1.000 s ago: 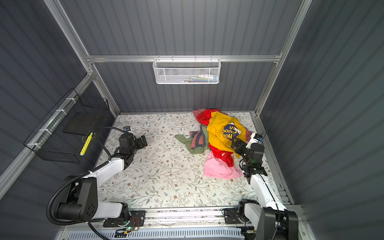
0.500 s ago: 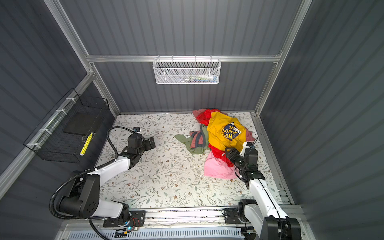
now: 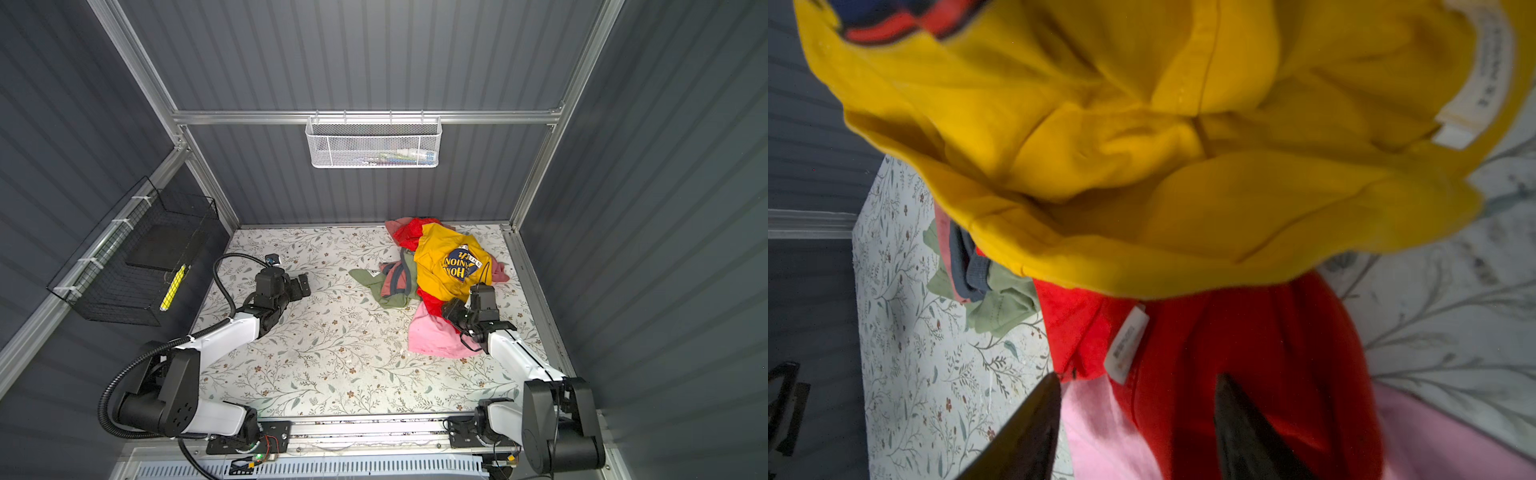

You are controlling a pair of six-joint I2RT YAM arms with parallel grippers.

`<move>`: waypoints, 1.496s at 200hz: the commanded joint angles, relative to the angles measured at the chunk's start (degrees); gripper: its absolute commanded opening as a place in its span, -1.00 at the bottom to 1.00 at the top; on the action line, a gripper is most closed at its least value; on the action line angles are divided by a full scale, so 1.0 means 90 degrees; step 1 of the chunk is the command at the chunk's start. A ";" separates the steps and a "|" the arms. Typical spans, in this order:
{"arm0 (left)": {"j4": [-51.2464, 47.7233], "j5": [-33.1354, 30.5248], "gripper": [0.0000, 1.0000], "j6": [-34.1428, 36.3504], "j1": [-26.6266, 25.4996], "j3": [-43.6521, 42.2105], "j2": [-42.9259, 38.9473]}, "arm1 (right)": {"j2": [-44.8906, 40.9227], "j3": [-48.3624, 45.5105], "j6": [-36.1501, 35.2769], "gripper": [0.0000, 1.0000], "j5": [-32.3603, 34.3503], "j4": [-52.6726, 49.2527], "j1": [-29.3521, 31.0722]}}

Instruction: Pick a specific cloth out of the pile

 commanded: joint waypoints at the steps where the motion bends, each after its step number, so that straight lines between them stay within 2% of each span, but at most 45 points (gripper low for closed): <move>1: -0.0188 -0.0141 1.00 -0.0068 0.0028 -0.0080 -0.0232 | 0.0255 0.0075 -0.0053 -0.03 -0.0081 0.0290 0.0031; 9: -0.0207 -0.0151 1.00 -0.0060 0.0027 -0.0087 -0.0248 | 0.0363 0.0062 -0.0043 -0.17 -0.0095 0.0378 0.0040; 21: -0.0251 -0.0162 1.00 -0.0061 0.0024 -0.0100 -0.0280 | 0.0429 0.0044 -0.0048 -0.29 -0.0082 0.0450 0.0041; 48: -0.0298 -0.0184 1.00 -0.0055 0.0024 -0.0119 -0.0346 | 0.0467 0.0018 -0.0149 -0.22 -0.0022 0.0450 0.0070; 60: -0.0296 -0.0189 1.00 -0.0080 0.0033 -0.0142 -0.0348 | 0.0500 0.0024 -0.0184 -0.27 -0.0048 0.0477 0.0072; 93: -0.0306 -0.0159 1.00 -0.0134 0.0032 -0.0114 -0.0358 | 0.0439 -0.0003 -0.0206 -0.89 -0.0342 0.0836 0.0124; 103: -0.0306 -0.0161 1.00 -0.0127 0.0024 -0.0100 -0.0358 | 0.0321 0.0000 -0.0280 -1.00 -0.0418 0.0937 0.0192; 120: -0.0315 -0.0158 1.00 -0.0117 0.0027 -0.0070 -0.0344 | 0.0023 -0.0058 -0.0506 -1.00 -0.0481 0.1198 0.0329; 134: -0.0342 -0.0165 1.00 -0.0107 0.0028 -0.0046 -0.0312 | -0.0238 -0.0121 -0.0647 -1.00 -0.0904 0.1445 0.0405; 167: -0.0345 -0.0101 1.00 -0.0134 0.0024 -0.0077 -0.0280 | -0.1002 -0.0286 -0.0577 -1.00 -0.1189 0.1984 0.0455; 207: -0.0364 -0.0071 1.00 -0.0134 0.0024 -0.0077 -0.0207 | -0.1569 0.0043 -0.0643 -1.00 -0.1561 0.1933 0.0470; 260: -0.0362 -0.0008 1.00 -0.0134 0.0004 0.0005 -0.0083 | -0.1932 0.0815 -0.0896 -1.00 -0.1692 0.1587 0.0470; 299: -0.0372 0.0020 1.00 -0.0132 -0.0015 0.0021 -0.0021 | -0.2248 0.1160 -0.1022 -1.00 -0.1480 0.1628 0.0470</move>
